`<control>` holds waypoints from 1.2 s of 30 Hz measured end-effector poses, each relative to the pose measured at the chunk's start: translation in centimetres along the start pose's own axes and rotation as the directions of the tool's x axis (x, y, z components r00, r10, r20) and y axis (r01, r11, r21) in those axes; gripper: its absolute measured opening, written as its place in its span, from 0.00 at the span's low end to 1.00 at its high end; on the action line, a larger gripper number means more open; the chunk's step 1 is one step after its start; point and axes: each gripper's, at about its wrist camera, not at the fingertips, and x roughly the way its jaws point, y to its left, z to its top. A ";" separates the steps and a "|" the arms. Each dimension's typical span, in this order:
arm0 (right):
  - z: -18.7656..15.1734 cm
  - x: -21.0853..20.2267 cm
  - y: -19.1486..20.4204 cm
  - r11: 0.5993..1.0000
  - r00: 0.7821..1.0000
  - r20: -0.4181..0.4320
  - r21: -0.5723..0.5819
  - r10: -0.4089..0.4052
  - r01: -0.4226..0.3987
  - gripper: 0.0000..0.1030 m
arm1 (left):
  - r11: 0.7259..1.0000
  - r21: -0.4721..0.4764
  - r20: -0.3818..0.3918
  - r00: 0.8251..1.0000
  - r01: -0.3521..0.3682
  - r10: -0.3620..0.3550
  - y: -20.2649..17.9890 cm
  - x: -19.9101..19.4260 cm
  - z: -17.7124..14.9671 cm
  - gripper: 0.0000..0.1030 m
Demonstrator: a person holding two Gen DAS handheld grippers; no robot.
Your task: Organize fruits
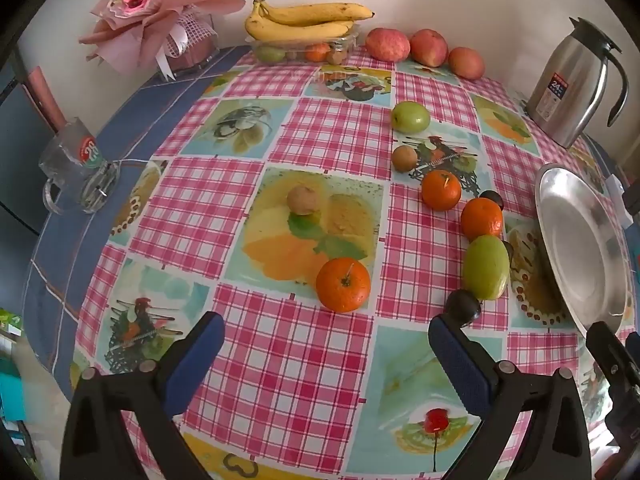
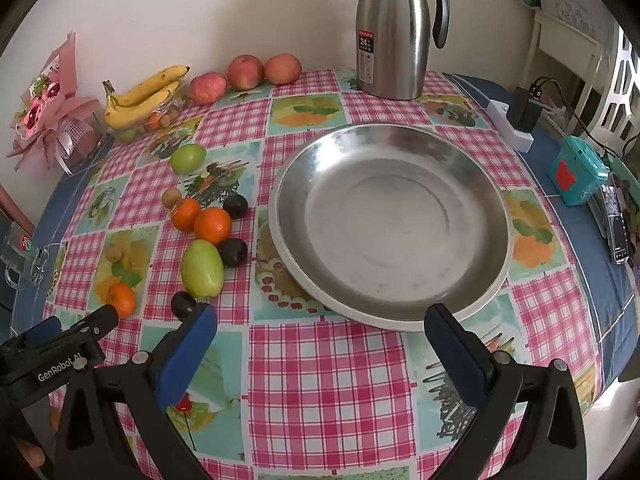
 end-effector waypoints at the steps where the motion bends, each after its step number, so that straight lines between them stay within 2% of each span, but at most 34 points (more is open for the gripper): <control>1: 0.1 0.8 1.0 1.000 1.000 -0.002 -0.003 -0.002 0.002 1.00 | 1.000 0.000 0.000 1.000 0.000 0.000 0.0 0.0 0.0 1.00; 20: -0.7 0.3 1.6 1.000 1.000 -0.003 0.000 0.013 -0.013 1.00 | 1.000 0.001 0.000 1.000 -0.001 0.001 0.0 0.0 0.0 1.00; 36: -1.0 1.4 1.8 1.000 1.000 -0.005 -0.004 0.011 -0.011 1.00 | 1.000 0.001 0.000 1.000 -0.001 0.001 0.0 0.0 0.0 1.00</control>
